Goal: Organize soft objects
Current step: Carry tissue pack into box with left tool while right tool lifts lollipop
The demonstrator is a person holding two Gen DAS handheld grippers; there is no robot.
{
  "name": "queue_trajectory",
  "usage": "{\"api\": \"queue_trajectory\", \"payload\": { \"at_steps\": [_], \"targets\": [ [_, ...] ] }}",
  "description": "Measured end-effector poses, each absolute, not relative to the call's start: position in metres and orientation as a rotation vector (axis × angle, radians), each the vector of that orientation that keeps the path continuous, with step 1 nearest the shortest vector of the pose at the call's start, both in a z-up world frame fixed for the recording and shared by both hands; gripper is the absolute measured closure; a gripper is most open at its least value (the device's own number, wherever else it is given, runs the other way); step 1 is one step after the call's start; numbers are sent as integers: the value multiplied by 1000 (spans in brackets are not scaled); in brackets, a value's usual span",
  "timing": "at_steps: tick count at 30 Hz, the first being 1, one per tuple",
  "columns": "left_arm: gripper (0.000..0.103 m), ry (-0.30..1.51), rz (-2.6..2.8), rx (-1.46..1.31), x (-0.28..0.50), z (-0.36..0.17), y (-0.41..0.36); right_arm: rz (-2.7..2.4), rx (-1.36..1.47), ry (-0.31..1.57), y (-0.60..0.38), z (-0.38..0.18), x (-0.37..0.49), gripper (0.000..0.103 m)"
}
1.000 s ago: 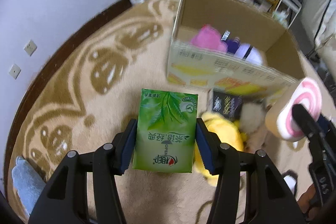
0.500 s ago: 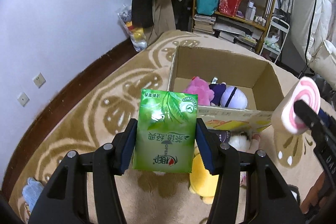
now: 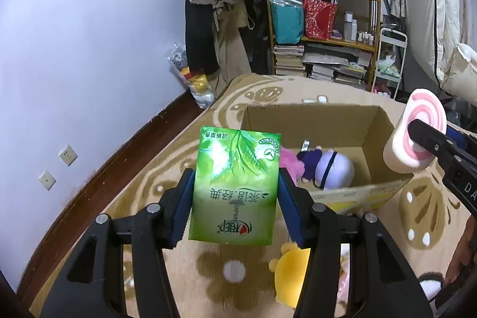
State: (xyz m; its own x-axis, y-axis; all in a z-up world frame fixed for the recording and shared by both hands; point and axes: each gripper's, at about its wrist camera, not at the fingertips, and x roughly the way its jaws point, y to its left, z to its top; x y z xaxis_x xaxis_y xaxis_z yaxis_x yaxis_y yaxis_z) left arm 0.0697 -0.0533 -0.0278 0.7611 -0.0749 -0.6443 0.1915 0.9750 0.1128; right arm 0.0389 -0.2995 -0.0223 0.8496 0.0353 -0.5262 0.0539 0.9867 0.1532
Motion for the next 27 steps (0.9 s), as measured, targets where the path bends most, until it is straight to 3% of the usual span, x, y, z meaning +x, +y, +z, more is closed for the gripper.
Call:
{"api": "queue_trajectory", "payload": {
  "at_steps": [10,27],
  "targets": [
    [50,645,-166,235,100,-13,-73,3,283,549,-332,-27,63,57],
    [50,682,-221,244,140,-35,-103,26,216,628,-331,-59,92,57]
  ]
}}
